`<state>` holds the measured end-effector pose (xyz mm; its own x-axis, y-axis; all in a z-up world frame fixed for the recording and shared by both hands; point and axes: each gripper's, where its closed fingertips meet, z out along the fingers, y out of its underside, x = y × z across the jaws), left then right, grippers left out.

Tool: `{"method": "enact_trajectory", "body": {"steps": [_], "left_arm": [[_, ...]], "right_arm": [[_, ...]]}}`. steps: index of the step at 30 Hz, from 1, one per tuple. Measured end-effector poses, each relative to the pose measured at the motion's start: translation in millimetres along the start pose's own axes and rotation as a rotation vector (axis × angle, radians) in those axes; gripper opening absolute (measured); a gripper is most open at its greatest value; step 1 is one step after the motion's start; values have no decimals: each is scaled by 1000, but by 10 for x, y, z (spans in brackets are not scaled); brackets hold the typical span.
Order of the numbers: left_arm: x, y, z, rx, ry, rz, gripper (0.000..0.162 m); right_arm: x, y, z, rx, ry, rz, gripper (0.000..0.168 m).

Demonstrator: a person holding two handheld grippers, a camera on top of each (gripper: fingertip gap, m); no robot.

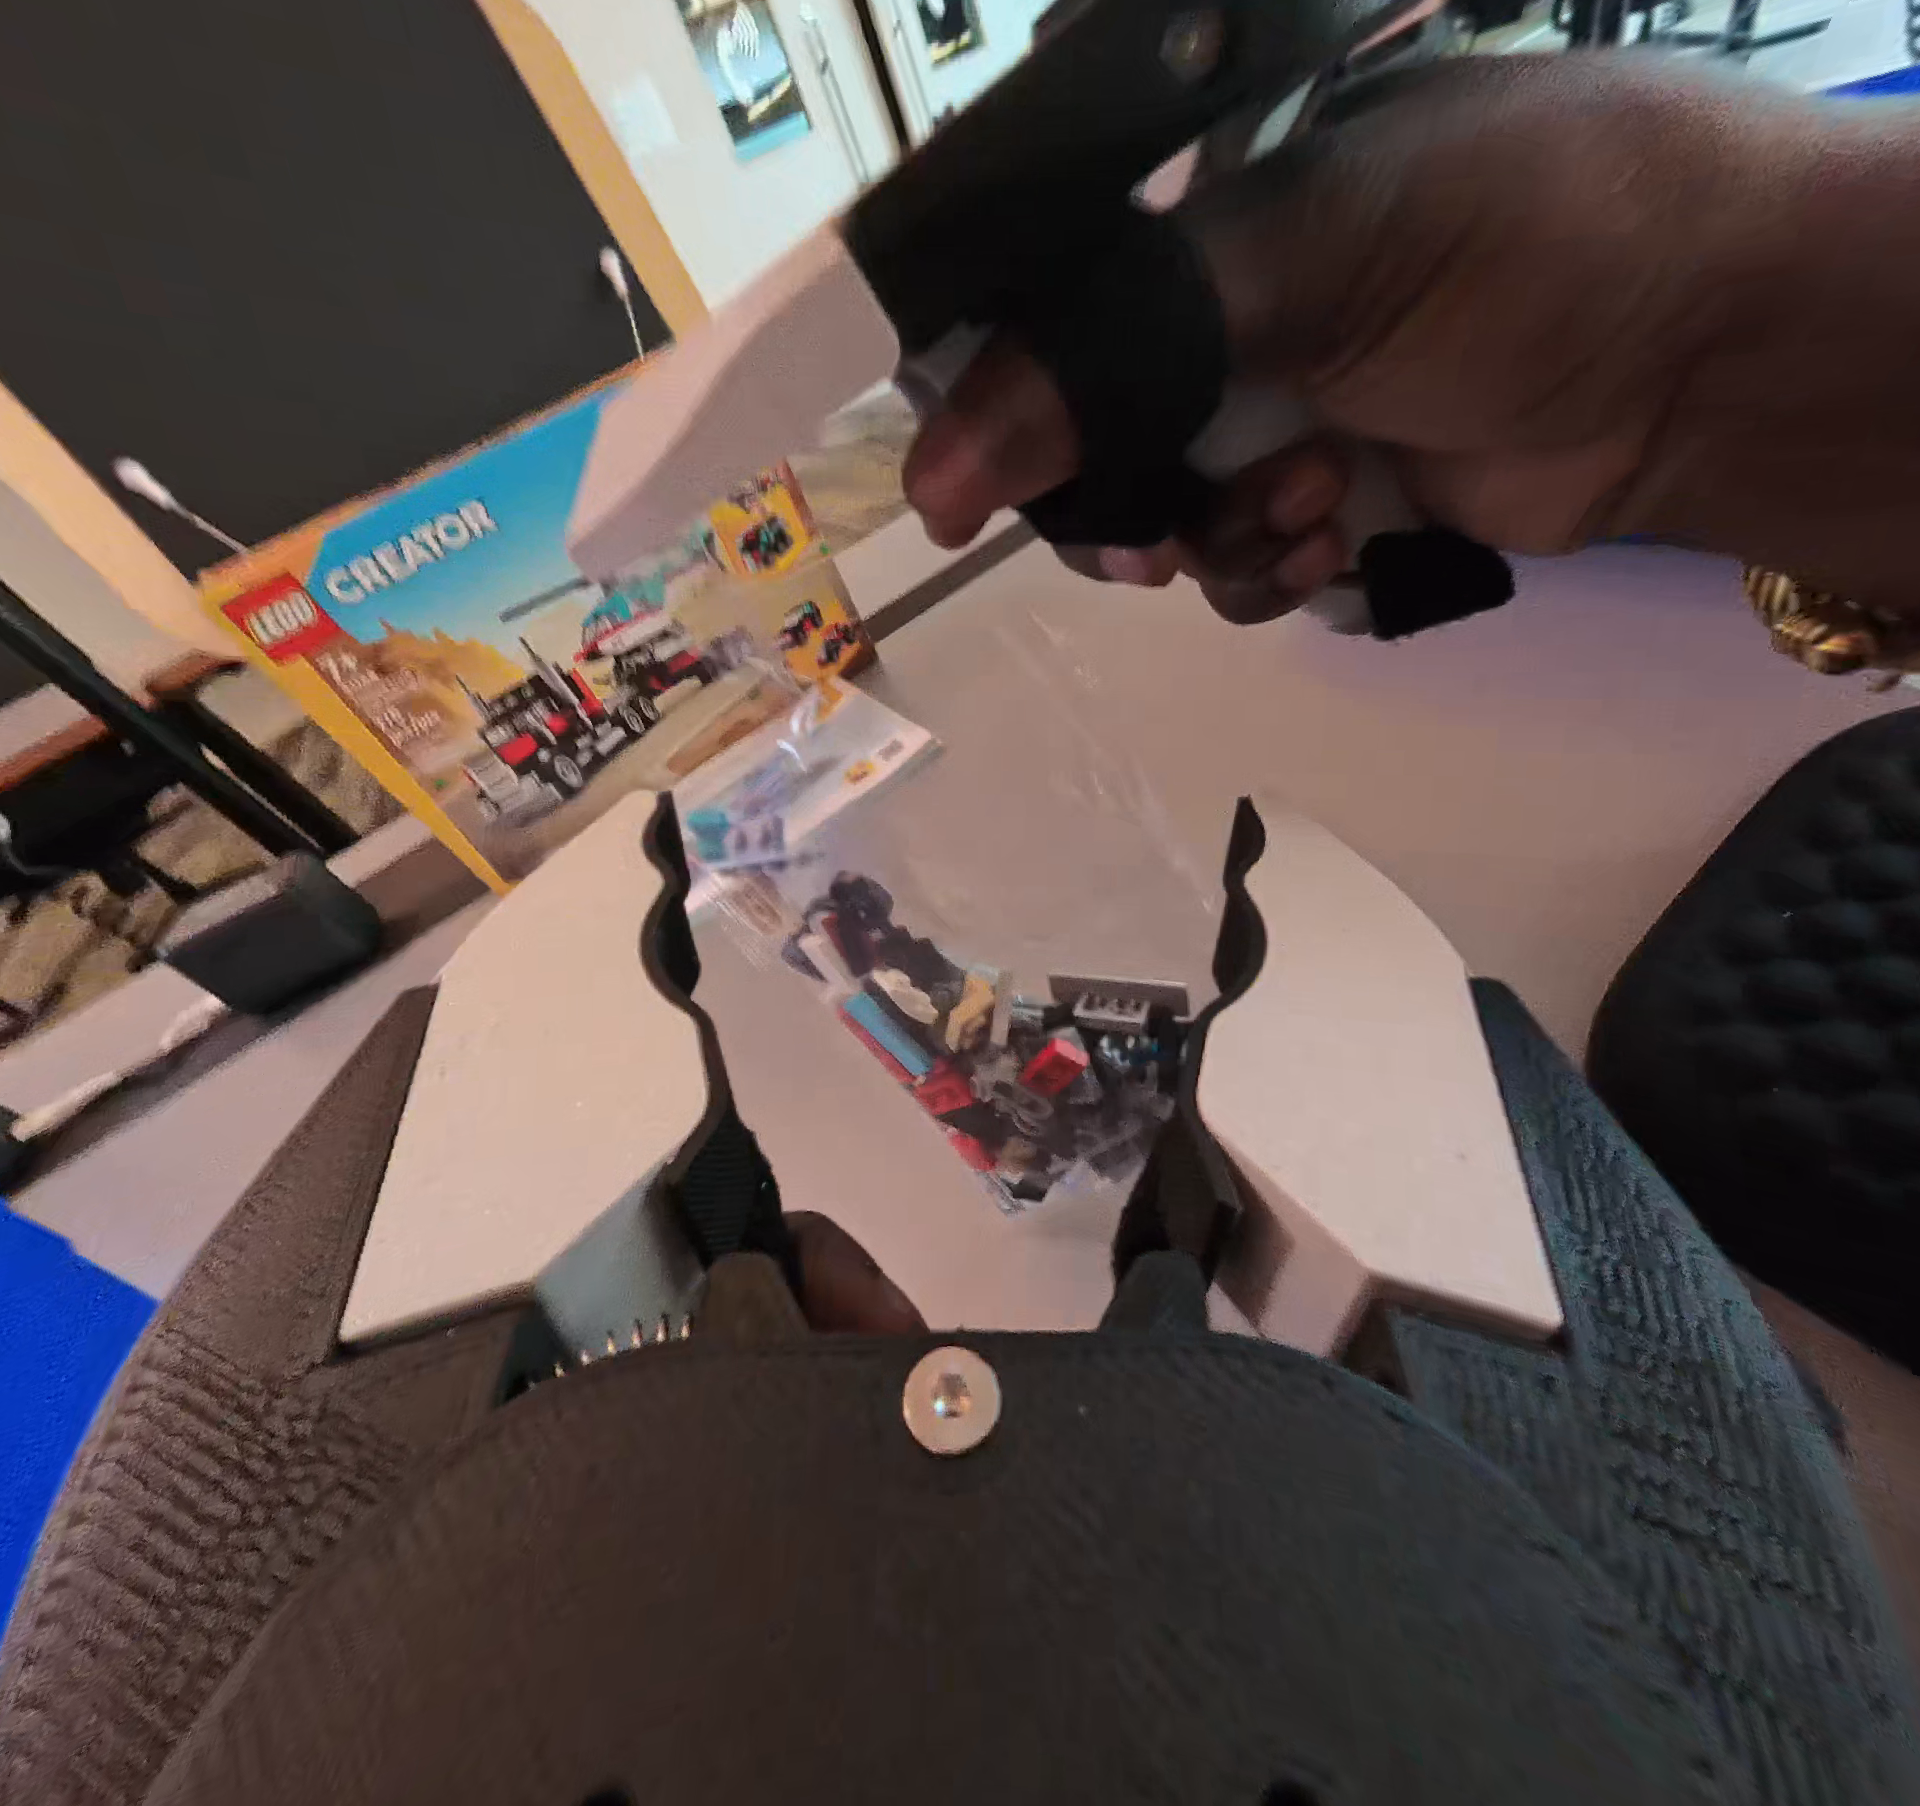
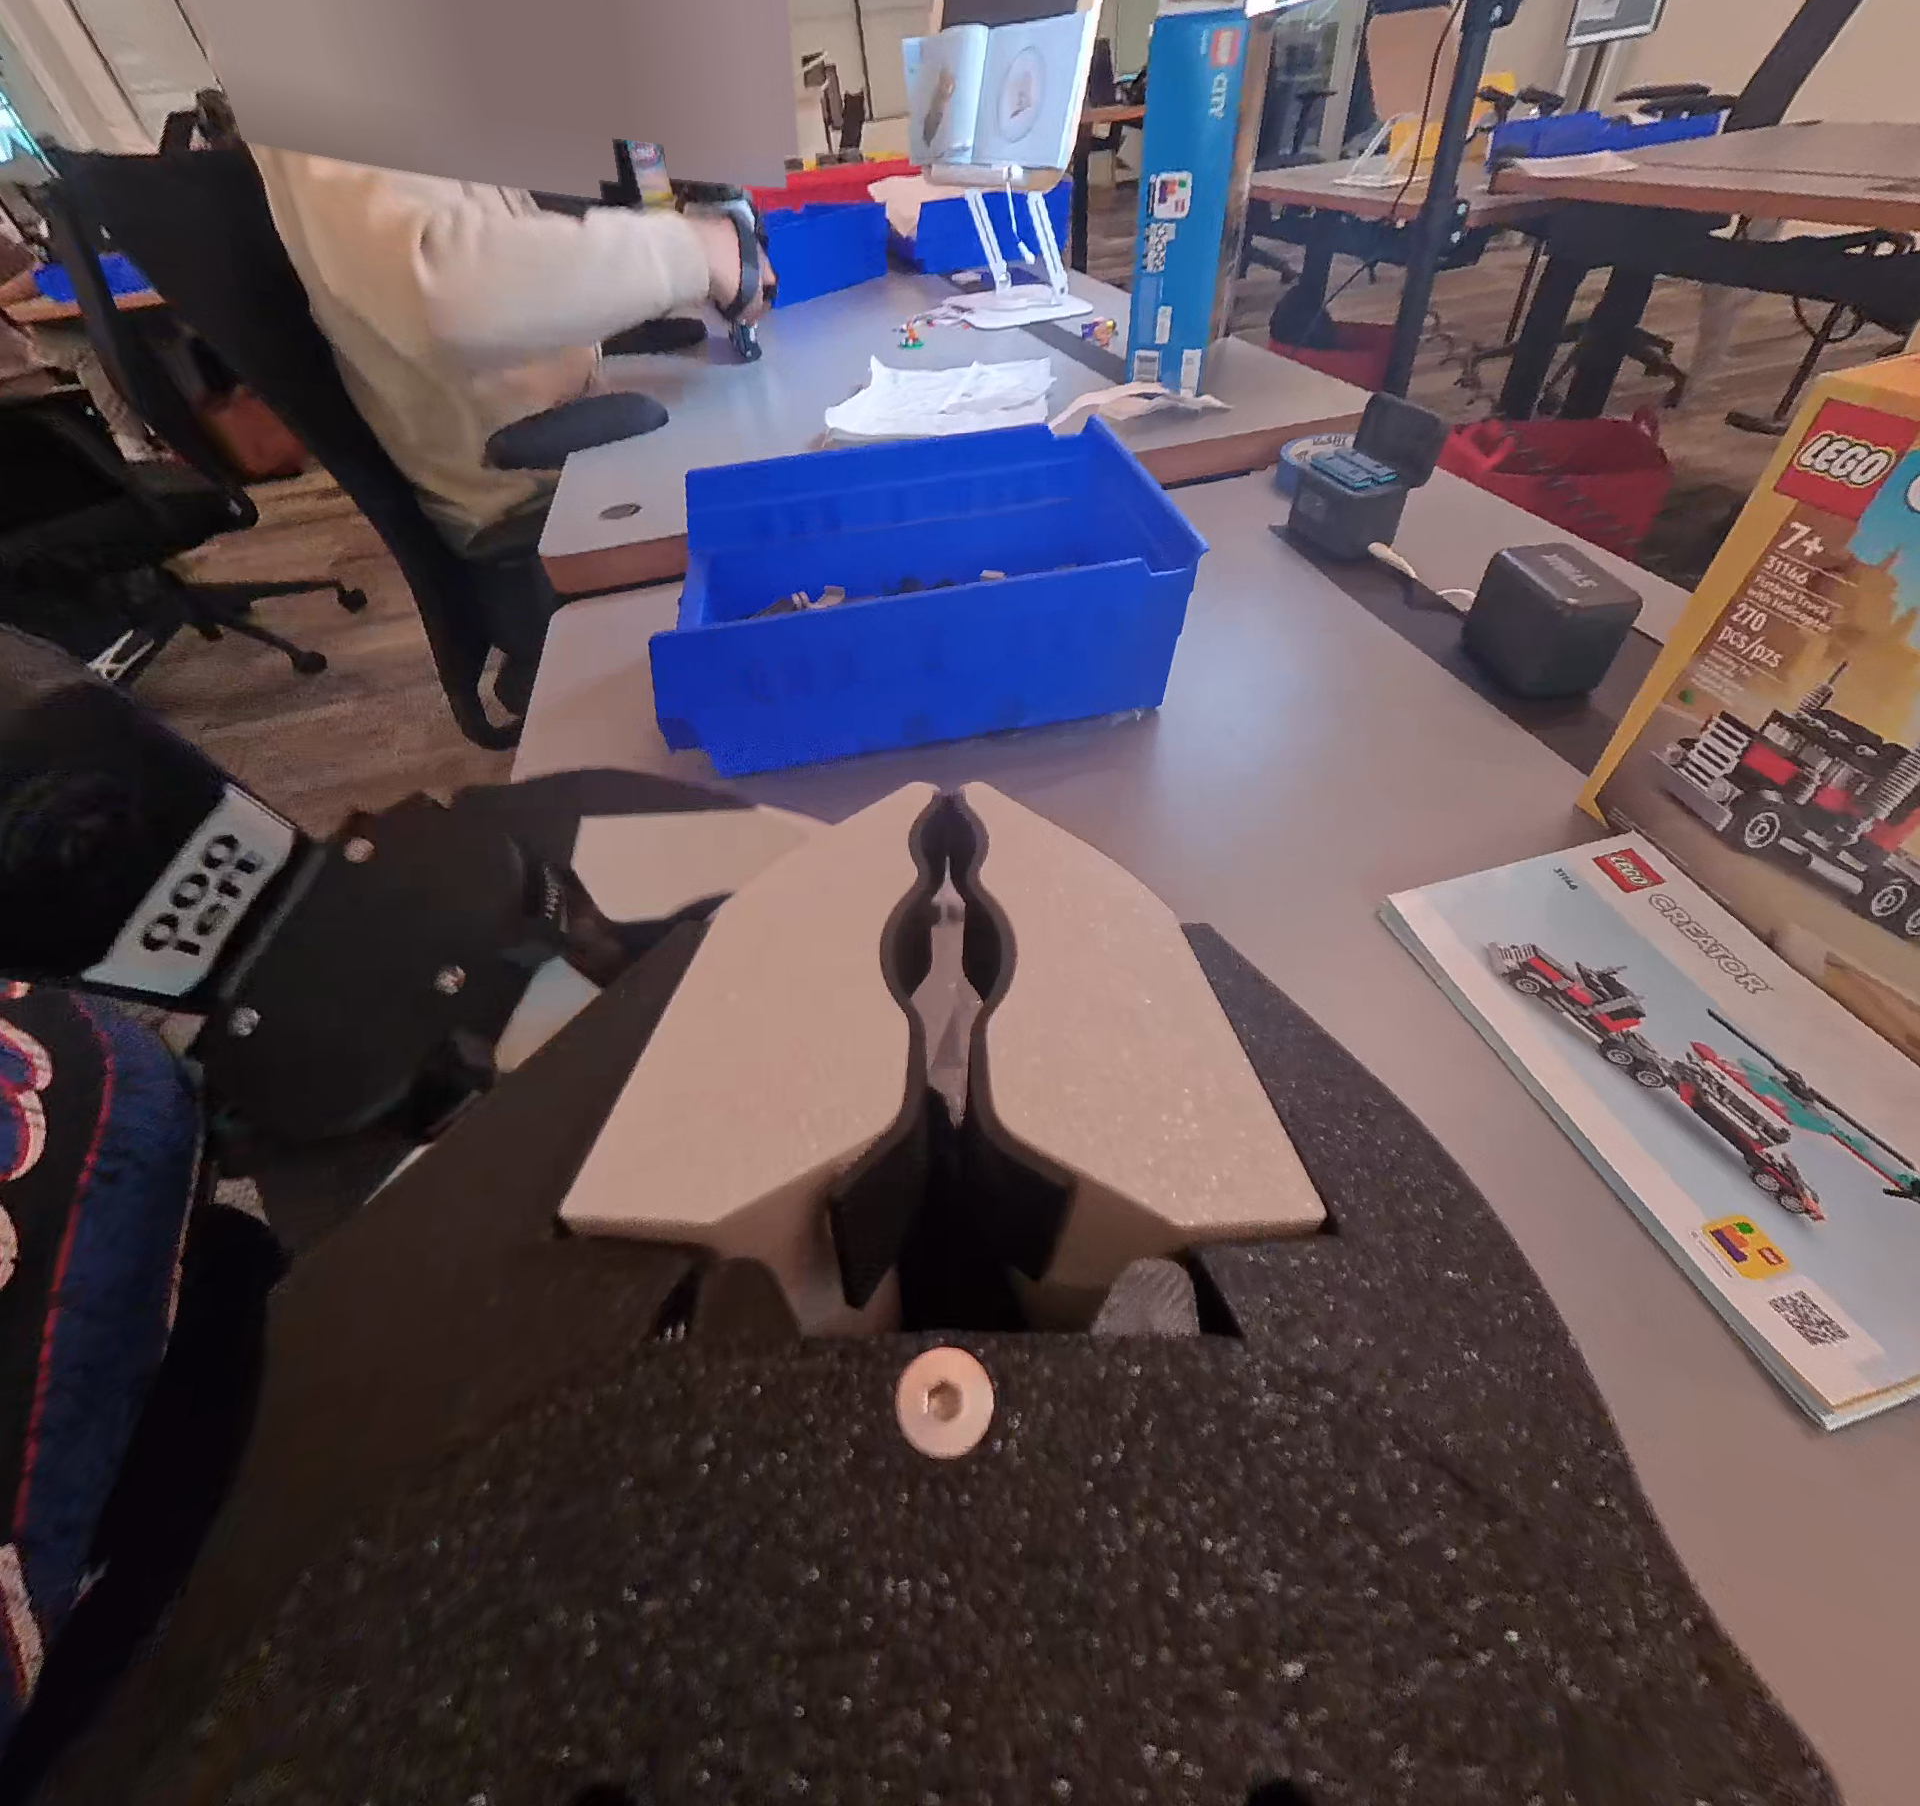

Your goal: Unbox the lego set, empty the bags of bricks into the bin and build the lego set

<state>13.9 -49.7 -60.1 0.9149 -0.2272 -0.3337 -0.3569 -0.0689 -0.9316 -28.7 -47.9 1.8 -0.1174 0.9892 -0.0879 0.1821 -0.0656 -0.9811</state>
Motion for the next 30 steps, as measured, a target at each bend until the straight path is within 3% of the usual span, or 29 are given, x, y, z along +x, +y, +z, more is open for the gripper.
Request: {"method": "enact_trajectory", "body": {"steps": [3,5,10,14,17,20,23,30], "left_arm": [[96,171,53,-63,128,-109,96],[224,247,63,-89,257,-170,102],[400,363,55,-105,498,-195,109],[218,214,-76,5,397,-178,98],[136,216,-125,-19,273,-68,92],[81,258,-139,-24,195,-38,62],[-46,230,-200,44,148,-39,5],[-94,196,-325,114,225,-148,0]], "right_arm": [[-21,-25,-11,26,16,3,0],[-60,-20,-17,36,19,5,0],[-253,40,-7,37,-9,15,0],[-325,169,24,-8,-9,14,0],[-379,204,86,-15,-20,33,0],[-468,207,160,-28,-49,22,0],[-457,214,175,-46,-43,5,0],[-228,242,126,-71,8,4,0]]}}
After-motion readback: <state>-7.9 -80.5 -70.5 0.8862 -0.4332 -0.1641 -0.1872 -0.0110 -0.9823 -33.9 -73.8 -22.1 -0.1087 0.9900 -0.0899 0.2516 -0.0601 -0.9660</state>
